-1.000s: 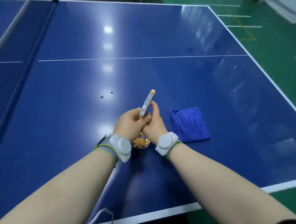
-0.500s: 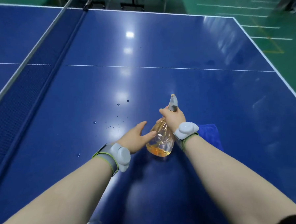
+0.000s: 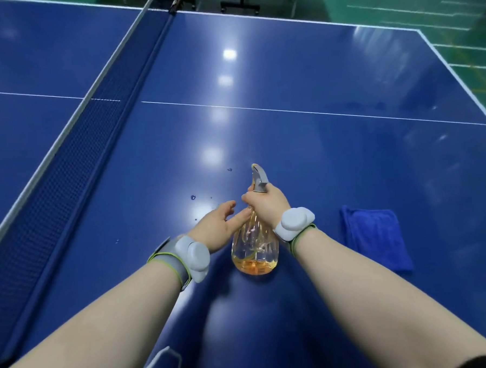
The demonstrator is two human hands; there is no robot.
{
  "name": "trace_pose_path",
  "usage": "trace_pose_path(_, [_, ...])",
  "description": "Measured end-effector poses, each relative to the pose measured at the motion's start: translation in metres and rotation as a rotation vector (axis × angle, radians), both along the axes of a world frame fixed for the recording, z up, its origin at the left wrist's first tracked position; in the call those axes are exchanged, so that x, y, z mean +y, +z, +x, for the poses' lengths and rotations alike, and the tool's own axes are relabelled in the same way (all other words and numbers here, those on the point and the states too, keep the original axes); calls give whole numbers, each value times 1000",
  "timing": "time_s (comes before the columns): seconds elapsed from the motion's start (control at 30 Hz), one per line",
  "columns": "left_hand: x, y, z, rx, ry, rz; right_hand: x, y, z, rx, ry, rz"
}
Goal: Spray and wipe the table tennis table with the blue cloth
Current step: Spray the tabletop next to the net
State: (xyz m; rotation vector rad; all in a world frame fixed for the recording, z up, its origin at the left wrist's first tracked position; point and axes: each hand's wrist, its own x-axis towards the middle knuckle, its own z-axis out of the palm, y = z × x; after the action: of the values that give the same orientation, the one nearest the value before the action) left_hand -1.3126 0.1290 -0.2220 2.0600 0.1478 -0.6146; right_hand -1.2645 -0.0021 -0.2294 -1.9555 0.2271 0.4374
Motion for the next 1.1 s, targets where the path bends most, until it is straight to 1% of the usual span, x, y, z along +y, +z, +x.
trace_pose_path(0.17, [56, -2, -18, 21, -8, -9, 54, -3, -21, 19, 9, 107])
trace_pose_path(0.33, [109, 1, -40, 11, -32, -38, 112, 1, -43, 28, 53, 57])
trace_pose_path(0.53, [148, 0, -58, 20, -136, -10, 148, 6, -64, 50, 125, 182])
trace_pose_path(0.63, [153, -8, -61, 56, -199, -11, 145, 2, -78, 68, -49, 221])
trace_pose_path(0.73, [141, -17, -69, 93, -273, -17, 131, -3, -96, 35, -248, 218])
trace_pose_path(0.83, [122, -28, -77, 105, -354, -26, 111, -1, -116, 4, -300, 220])
trace_pose_path(0.97, [98, -33, -88, 84, -446, -40, 85, -8, -141, -76, -375, 322])
trace_pose_path(1.03, [88, -23, -96, 95, -463, -63, 76, -14, -149, -74, -442, 335])
trace_pose_path(1.1, [76, -19, -102, 102, -515, -44, 64, -17, -157, -42, -528, 296])
